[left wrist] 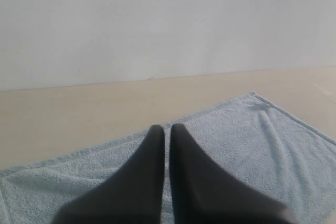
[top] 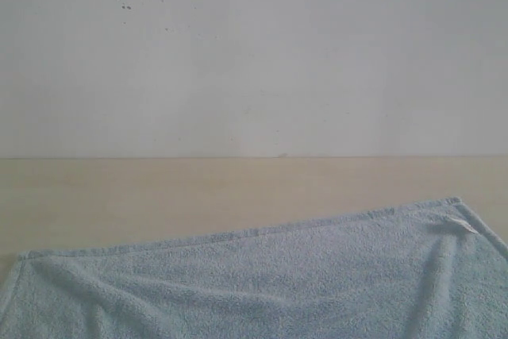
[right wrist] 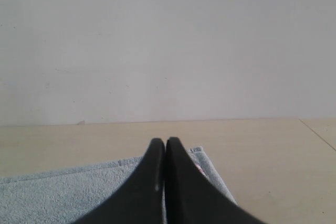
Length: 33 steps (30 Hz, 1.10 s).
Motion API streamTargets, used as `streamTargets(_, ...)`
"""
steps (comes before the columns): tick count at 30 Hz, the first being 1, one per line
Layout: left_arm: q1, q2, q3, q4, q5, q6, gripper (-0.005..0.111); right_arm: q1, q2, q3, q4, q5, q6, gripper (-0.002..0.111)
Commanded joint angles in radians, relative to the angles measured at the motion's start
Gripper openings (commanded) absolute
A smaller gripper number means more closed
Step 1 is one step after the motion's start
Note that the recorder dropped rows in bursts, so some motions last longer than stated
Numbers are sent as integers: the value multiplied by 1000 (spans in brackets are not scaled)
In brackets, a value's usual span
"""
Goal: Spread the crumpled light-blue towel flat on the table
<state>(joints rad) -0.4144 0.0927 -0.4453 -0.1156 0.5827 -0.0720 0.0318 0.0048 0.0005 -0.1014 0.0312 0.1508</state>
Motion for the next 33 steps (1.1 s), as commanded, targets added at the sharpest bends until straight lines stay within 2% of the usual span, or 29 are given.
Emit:
streamTargets(1,-5,-4,5,-8,2,-2,4,0,-5,-1,-1,0,-4,0)
streamTargets(5,-5,-4,33,5,-33,-2,4,0,-5,-1,-1,0,-4,0)
streamTargets(9,-5,-4,146,214,-140,-2,4,0,-5,-1,-1,0,-4,0)
streamTargets(19,-5,-83,393,201,-542,-2,4,0,-5,-1,-1,0,-4,0)
streamTargets(22,-5,-93,445,166,-564,-2,4,0,-5,-1,-1,0,-4,0)
streamTargets(33,-5,-93,445,130,-527,35,4,0,-5,-1,-1,0,-4,0)
